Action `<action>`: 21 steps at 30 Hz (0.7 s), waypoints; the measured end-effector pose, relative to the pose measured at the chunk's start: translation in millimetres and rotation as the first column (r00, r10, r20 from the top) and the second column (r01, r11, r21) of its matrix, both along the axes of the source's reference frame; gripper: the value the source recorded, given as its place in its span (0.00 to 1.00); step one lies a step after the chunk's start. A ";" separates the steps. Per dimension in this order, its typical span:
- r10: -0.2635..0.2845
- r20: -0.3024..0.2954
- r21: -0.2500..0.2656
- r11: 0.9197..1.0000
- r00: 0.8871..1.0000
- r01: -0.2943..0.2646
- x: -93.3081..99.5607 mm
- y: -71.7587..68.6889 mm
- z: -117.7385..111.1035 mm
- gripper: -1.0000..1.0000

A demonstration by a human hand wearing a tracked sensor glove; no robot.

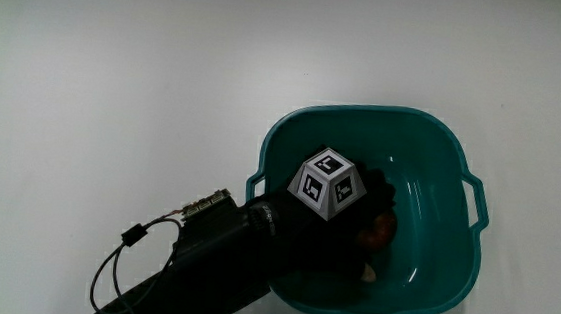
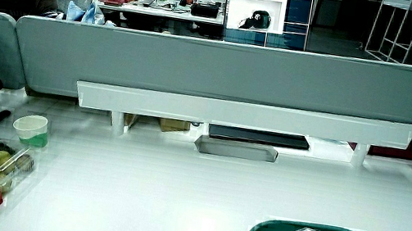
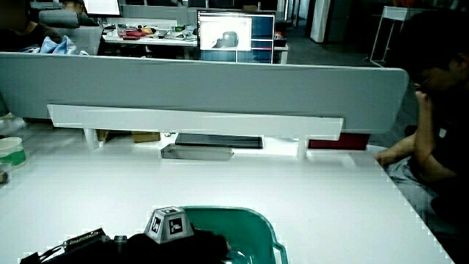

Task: Pick apple from plate

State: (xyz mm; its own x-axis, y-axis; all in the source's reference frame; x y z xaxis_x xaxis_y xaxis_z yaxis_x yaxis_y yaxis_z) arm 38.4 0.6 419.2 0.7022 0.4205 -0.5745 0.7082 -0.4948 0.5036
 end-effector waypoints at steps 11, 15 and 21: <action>-0.022 -0.029 0.048 0.999 0.999 0.024 1.6 -0.3 0.6 0.80; 0.001 -0.031 0.098 0.995 1.000 0.002 6.1 1.2 -3.2 0.88; 0.021 -0.077 0.149 0.989 0.997 -0.009 4.8 4.6 -3.8 1.00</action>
